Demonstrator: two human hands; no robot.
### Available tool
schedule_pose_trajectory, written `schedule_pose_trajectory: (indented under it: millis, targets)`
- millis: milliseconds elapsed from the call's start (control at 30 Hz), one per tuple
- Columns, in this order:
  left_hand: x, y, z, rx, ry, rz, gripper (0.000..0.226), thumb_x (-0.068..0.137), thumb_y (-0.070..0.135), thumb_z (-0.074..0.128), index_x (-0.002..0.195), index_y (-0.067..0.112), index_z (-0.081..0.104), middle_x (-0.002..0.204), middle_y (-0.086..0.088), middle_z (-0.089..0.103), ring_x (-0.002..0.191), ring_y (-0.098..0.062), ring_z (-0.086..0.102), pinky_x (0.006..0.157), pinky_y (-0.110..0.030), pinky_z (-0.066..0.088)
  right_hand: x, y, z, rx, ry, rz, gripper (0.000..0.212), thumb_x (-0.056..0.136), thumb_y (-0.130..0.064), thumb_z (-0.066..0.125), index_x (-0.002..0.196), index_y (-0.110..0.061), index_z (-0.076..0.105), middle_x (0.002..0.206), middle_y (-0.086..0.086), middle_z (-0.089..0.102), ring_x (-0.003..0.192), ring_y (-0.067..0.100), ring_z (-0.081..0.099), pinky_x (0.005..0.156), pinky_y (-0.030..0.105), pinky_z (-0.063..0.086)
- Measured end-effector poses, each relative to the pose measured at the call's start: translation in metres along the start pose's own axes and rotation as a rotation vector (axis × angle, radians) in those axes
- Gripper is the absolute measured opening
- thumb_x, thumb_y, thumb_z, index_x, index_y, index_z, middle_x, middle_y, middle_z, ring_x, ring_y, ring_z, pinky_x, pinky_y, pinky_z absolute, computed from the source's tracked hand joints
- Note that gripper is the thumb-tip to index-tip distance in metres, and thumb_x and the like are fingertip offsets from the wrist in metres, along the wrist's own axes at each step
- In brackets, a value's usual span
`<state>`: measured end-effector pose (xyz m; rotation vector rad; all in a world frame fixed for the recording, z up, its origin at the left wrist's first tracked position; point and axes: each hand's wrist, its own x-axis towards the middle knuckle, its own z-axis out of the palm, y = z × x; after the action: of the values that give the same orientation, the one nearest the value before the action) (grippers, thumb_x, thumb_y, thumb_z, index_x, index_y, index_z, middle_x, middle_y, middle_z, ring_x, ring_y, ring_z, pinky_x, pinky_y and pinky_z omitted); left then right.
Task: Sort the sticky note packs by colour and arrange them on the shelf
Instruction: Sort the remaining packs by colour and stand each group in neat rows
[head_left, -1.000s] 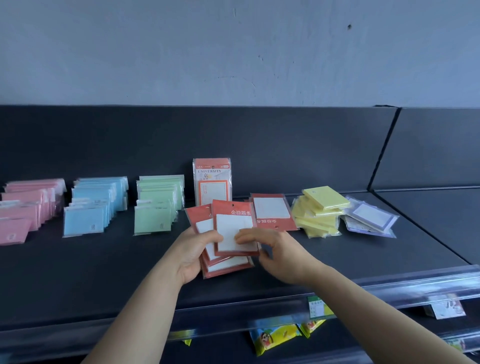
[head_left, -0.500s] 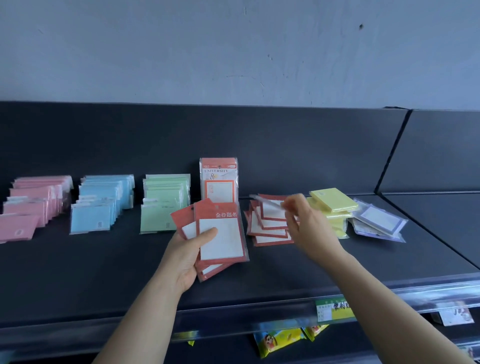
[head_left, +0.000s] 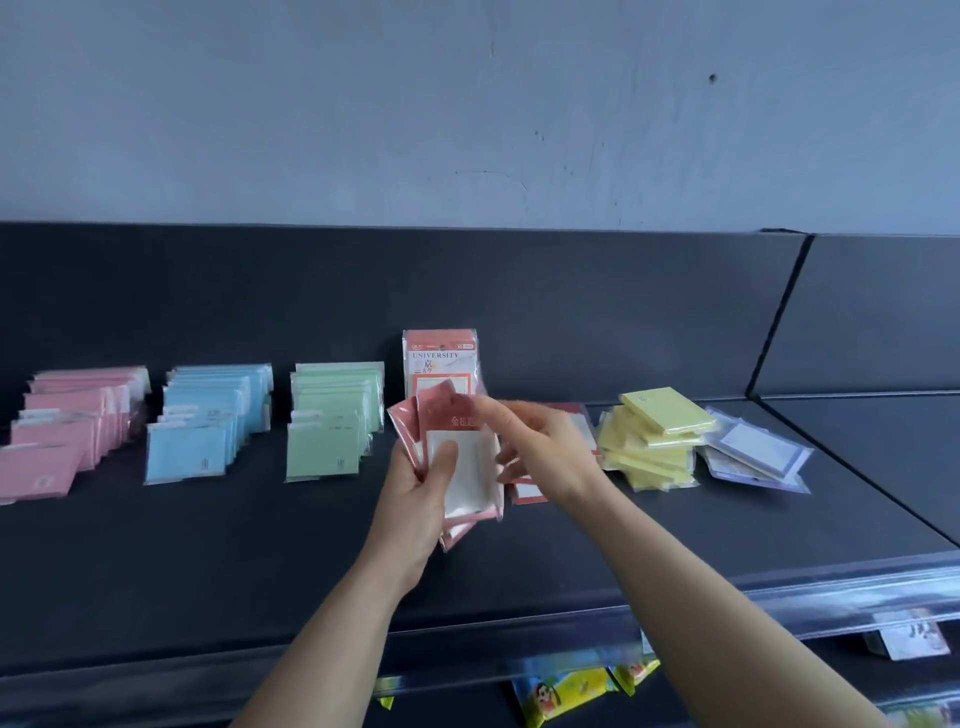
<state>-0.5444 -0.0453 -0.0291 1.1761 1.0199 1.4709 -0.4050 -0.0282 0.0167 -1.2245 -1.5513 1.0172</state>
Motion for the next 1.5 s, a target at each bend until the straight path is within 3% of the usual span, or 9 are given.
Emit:
schedule_pose_trajectory:
  millis: [200,400,567,667,1033,1167,1300,1400,1500]
  targets:
    - [-0.003,-0.002,-0.007,-0.092,-0.060,-0.038,0.040,0.081,0.022,0.071,0.119,0.018,0.058,0.109,-0.005,0.072,0.096,-0.020,0.070,0.078,-0.030,0.056,0.011,0.025,0.006,-0.217,-0.007,0.064,0.049,0.083,-0.022,0.067,0.129,-0.027,0.053,0.115,-0.002,0.062,0.080,0.009,0.061,0.073,0.032,0.057]
    - [0.001,-0.002,-0.017,-0.127,0.070,-0.118,0.041,0.078,0.004,0.072,0.118,0.009,0.061,0.106,-0.011,0.073,0.095,-0.029,0.070,0.083,-0.045,0.056,0.008,0.031,0.004,-0.414,0.109,-0.004,0.034,0.080,-0.041,0.072,0.109,-0.026,0.066,0.085,-0.011,0.067,0.079,0.011,0.064,0.066,0.030,0.052]
    - [0.006,0.004,-0.027,-0.184,0.132,-0.272,0.022,0.091,0.001,0.058,0.106,0.016,0.065,0.100,-0.005,0.073,0.089,-0.022,0.070,0.071,-0.034,0.054,0.025,0.052,-0.030,-0.873,0.182,-0.058,0.054,0.092,-0.045,0.053,0.137,-0.016,0.047,0.140,0.002,0.051,0.131,0.023,0.043,0.107,0.036,0.036]
    - [0.004,0.000,-0.029,-0.183,0.135,-0.358,0.023,0.092,0.003,0.054,0.110,0.013,0.063,0.104,-0.010,0.072,0.092,-0.025,0.067,0.074,-0.036,0.052,0.023,0.067,-0.038,-0.990,0.043,0.046,0.057,0.091,-0.053,0.049,0.132,-0.014,0.043,0.139,0.003,0.046,0.132,0.025,0.038,0.111,0.040,0.030]
    - [0.010,-0.003,-0.018,-0.242,0.092,-0.420,0.026,0.094,0.013,0.057,0.119,0.016,0.060,0.107,-0.009,0.072,0.098,-0.027,0.067,0.075,-0.038,0.054,-0.006,0.067,-0.034,-0.581,0.288,-0.313,0.024,0.098,-0.021,0.049,0.113,-0.014,0.066,0.110,-0.002,0.064,0.100,0.017,0.059,0.081,0.028,0.049]
    - [0.014,-0.007,-0.012,-0.233,0.029,-0.356,0.045,0.084,0.030,0.071,0.125,0.019,0.057,0.112,-0.008,0.071,0.101,-0.026,0.069,0.082,-0.043,0.056,-0.022,0.066,-0.016,-0.564,-0.043,-0.465,0.035,0.092,-0.011,0.053,0.126,-0.013,0.061,0.130,-0.006,0.055,0.120,0.006,0.048,0.102,0.012,0.036]
    - [0.014,-0.008,-0.010,-0.121,0.064,-0.268,0.044,0.078,0.006,0.075,0.119,0.013,0.062,0.109,-0.011,0.072,0.095,-0.026,0.071,0.078,-0.041,0.057,-0.021,0.066,-0.019,-0.553,-0.197,-0.340,0.060,0.079,-0.004,0.043,0.137,-0.016,0.053,0.147,-0.004,0.041,0.134,0.007,0.033,0.108,0.005,0.013]
    - [0.017,-0.007,-0.019,-0.111,0.120,-0.274,0.035,0.083,-0.003,0.067,0.114,0.011,0.063,0.105,-0.009,0.073,0.092,-0.026,0.072,0.069,-0.036,0.057,-0.003,0.069,-0.036,-0.758,0.059,-0.211,0.056,0.092,-0.025,0.054,0.144,-0.012,0.039,0.154,0.005,0.031,0.143,0.024,0.023,0.116,0.024,0.015]
    - [0.019,-0.007,-0.026,-0.096,0.160,-0.307,0.036,0.085,-0.002,0.062,0.119,0.009,0.059,0.104,-0.009,0.073,0.088,-0.024,0.072,0.060,-0.031,0.055,0.005,0.074,-0.041,-1.041,0.020,0.051,0.070,0.091,-0.056,0.048,0.145,-0.017,0.029,0.157,0.007,0.023,0.144,0.027,0.018,0.117,0.040,0.020]
